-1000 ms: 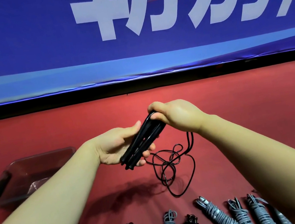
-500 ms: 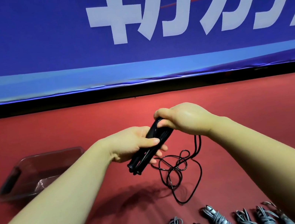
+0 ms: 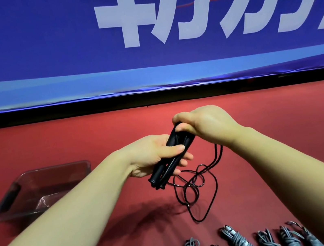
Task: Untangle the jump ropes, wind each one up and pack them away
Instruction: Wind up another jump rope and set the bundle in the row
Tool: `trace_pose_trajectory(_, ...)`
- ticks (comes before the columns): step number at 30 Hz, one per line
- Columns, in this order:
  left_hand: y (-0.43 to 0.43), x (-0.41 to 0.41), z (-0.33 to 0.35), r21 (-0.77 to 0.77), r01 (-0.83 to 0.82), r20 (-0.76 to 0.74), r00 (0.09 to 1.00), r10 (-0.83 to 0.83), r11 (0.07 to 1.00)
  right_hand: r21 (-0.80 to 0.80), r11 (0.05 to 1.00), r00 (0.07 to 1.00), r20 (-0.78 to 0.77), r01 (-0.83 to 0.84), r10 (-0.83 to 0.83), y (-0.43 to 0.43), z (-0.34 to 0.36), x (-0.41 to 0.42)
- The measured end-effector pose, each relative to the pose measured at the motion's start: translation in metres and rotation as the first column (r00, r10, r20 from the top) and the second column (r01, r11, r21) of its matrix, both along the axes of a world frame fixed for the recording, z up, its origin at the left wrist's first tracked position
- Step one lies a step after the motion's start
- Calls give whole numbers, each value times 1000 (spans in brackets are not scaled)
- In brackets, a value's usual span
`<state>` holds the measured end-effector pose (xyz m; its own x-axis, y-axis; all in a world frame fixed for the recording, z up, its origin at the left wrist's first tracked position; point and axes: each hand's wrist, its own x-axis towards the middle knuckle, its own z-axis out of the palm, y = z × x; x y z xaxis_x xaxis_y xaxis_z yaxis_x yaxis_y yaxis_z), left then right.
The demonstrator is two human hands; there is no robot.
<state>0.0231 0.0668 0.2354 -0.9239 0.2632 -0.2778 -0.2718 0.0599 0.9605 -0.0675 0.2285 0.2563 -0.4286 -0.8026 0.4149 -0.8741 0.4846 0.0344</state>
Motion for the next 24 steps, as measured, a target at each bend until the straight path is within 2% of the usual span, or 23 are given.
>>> trace_pose_trajectory(3,3,-2,-3,-78,-14,-35,999,12,997,49,999,999,41,8,-10,1,1,0)
trace_pose_trajectory(6,3,-5,-7,-227,35,-56,997,-49,973,148,989,957,288,-1,-42,3,6,-2)
trace_pose_trajectory(9,-3,-6,-13,-311,67,-23,997,-78,948,256,965,902,428,-61,-57,7,8,-5)
trace_pose_trajectory(13,-18,-3,-24,-294,47,10,999,-46,955,290,952,864,499,-92,-69,15,8,-7)
trace_pose_trajectory(16,-21,2,-27,-274,106,38,994,-99,956,294,950,843,533,-107,-70,19,7,-7)
trace_pose_trajectory(18,-22,2,-26,-296,145,41,989,-139,944,374,919,886,458,-121,-70,25,6,-8)
trace_pose_trajectory(20,-22,2,-24,-293,157,45,988,-151,943,404,909,964,265,-99,-13,29,4,-7)
trace_pose_trajectory(22,-21,1,-23,-274,177,59,984,-167,945,269,950,988,35,-157,153,31,5,-5)
trace_pose_trajectory(24,-17,2,-22,-260,237,87,971,-221,936,213,948,949,-162,-236,272,28,10,-3)
